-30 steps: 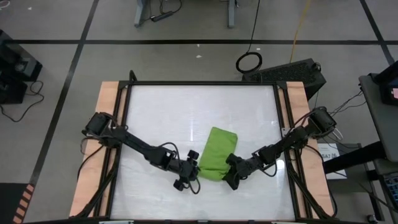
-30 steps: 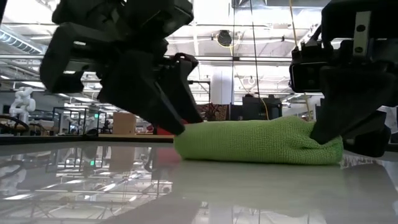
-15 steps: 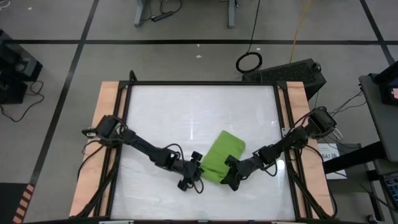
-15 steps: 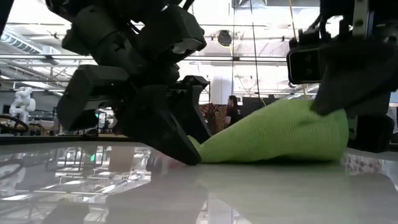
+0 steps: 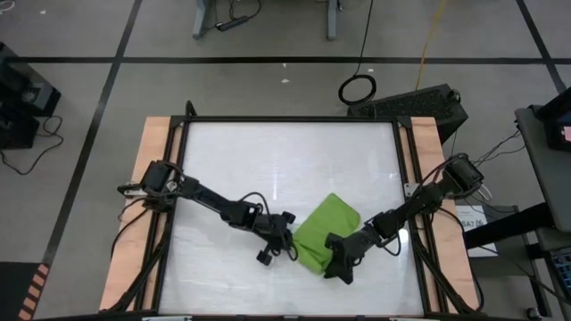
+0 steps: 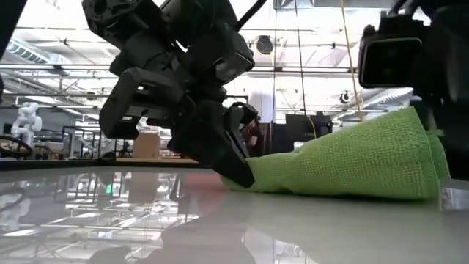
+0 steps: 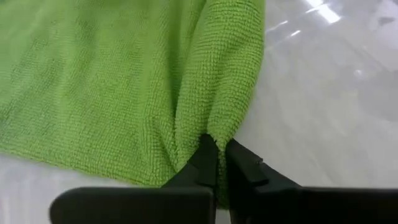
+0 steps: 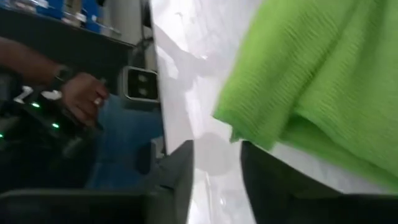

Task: Roll towel
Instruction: Roll the green microfiber cloth

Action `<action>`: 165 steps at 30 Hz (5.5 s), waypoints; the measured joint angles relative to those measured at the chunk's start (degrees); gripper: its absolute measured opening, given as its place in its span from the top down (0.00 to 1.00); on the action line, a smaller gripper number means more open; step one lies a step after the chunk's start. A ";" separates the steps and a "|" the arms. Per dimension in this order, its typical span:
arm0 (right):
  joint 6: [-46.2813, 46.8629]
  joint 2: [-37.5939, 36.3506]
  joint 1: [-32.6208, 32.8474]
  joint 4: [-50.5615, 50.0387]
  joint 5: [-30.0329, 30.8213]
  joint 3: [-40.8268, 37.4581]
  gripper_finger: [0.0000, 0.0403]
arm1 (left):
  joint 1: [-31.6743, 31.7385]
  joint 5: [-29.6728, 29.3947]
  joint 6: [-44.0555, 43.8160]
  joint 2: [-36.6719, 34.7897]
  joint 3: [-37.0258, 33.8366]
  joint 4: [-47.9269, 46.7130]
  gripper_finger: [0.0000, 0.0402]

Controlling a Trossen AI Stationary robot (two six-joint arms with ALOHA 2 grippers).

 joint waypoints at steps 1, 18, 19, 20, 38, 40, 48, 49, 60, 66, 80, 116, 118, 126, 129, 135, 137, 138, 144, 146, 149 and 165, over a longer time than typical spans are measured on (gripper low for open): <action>0.01 0.00 0.21 -0.96 -0.51 0.00 0.65 | 0.08 0.59 -0.04 0.00 0.00 -0.17 0.97; -1.65 -13.46 1.05 -28.16 22.49 0.02 0.70 | 0.22 4.32 -1.75 -0.02 0.92 -2.88 0.98; -2.03 -13.49 0.47 -29.72 22.67 0.02 0.71 | 0.20 4.32 -1.79 0.00 1.05 -2.90 0.98; -2.56 -13.49 -0.18 -30.79 22.74 0.02 0.73 | 0.18 4.34 -2.19 0.02 1.11 -2.89 0.98; -23.11 -7.00 -19.77 -31.68 16.36 0.13 0.92 | 0.00 2.82 -15.52 -0.99 1.25 -4.81 0.98; -26.53 -6.93 -22.67 -30.73 14.64 0.13 0.92 | 0.19 0.43 -17.15 -1.81 1.24 -6.50 0.98; -41.22 -6.84 -33.71 -26.50 6.66 -0.04 0.92 | 2.74 -0.63 -22.05 -3.79 1.20 -8.75 0.98; -42.94 -6.84 -34.80 -25.59 5.61 -0.05 0.92 | 2.93 -0.58 -22.58 -3.89 1.20 -8.47 0.98; -50.65 -6.13 -43.20 -17.02 -7.92 -0.04 0.92 | 5.81 -0.02 -27.08 -4.01 1.22 -6.38 0.97; -51.29 -9.96 -39.88 -13.17 -18.20 0.91 0.87 | 7.14 4.99 -27.34 -4.02 1.22 -6.45 0.97; -50.72 -20.34 -10.21 -20.09 12.31 1.49 0.47 | 9.67 12.48 -27.26 -3.26 1.32 -6.24 0.97; -31.50 5.13 3.60 -17.19 38.82 1.70 0.52 | 13.35 25.99 -31.02 1.42 1.29 -3.46 0.97; -29.29 5.16 3.46 -17.28 39.06 1.67 0.58 | 13.35 26.41 -30.12 1.42 1.25 -3.43 0.97; -18.10 4.63 3.33 -16.95 34.57 1.57 0.96 | 13.35 27.86 -29.81 1.25 1.25 -1.14 0.86; -14.19 3.52 2.93 -16.81 29.77 1.37 0.96 | 13.33 28.34 -29.56 0.80 1.22 -0.49 0.75; -6.38 0.81 2.26 -8.00 24.00 -3.88 0.98 | 13.26 27.57 -24.87 -1.61 1.19 -0.50 0.58; -4.47 0.24 2.28 -3.22 24.40 -6.48 0.99 | 12.68 24.71 -21.30 -3.48 1.20 -0.73 0.57; -3.17 0.07 2.26 -0.87 25.02 -7.66 0.99 | 12.22 23.12 -19.04 -4.53 1.20 -1.04 0.57; 3.31 -0.17 2.12 11.25 29.93 -12.99 0.99 | 6.96 8.67 -3.41 -8.47 1.27 -4.69 0.57; 5.01 -0.22 1.62 14.25 30.00 -14.28 0.99 | 5.21 4.41 0.47 -8.45 1.31 -6.27 0.57; 7.33 -0.26 1.16 17.20 30.00 -15.74 0.99 | 2.97 -4.35 4.20 -8.37 1.17 -8.52 0.57; 9.32 -0.26 1.17 20.14 23.43 -16.92 0.99 | 2.89 -9.84 9.60 -7.97 0.15 -1.86 0.57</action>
